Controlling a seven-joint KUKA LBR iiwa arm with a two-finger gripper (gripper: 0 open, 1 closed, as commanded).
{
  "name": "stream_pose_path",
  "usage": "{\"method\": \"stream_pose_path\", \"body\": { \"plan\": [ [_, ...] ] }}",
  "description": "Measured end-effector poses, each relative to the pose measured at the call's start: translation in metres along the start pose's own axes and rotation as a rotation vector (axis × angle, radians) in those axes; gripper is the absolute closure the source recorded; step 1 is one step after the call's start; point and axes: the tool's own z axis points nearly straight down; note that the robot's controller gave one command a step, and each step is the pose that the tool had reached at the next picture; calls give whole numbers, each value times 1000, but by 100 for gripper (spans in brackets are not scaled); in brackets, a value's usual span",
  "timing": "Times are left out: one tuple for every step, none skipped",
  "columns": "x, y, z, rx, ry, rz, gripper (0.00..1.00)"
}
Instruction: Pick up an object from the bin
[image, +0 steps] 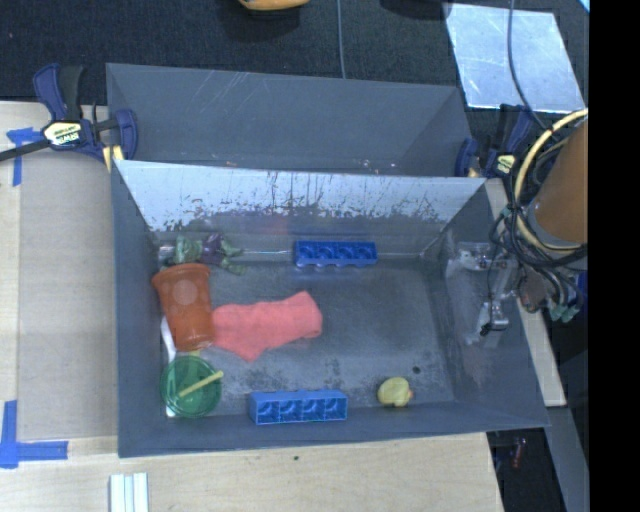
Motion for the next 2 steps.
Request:
{"method": "stream_pose_path", "body": {
  "plan": [
    [-20,26,23,0,-1,79,0],
    [-57,73,65,2,-8,4,0]
  ]
}}
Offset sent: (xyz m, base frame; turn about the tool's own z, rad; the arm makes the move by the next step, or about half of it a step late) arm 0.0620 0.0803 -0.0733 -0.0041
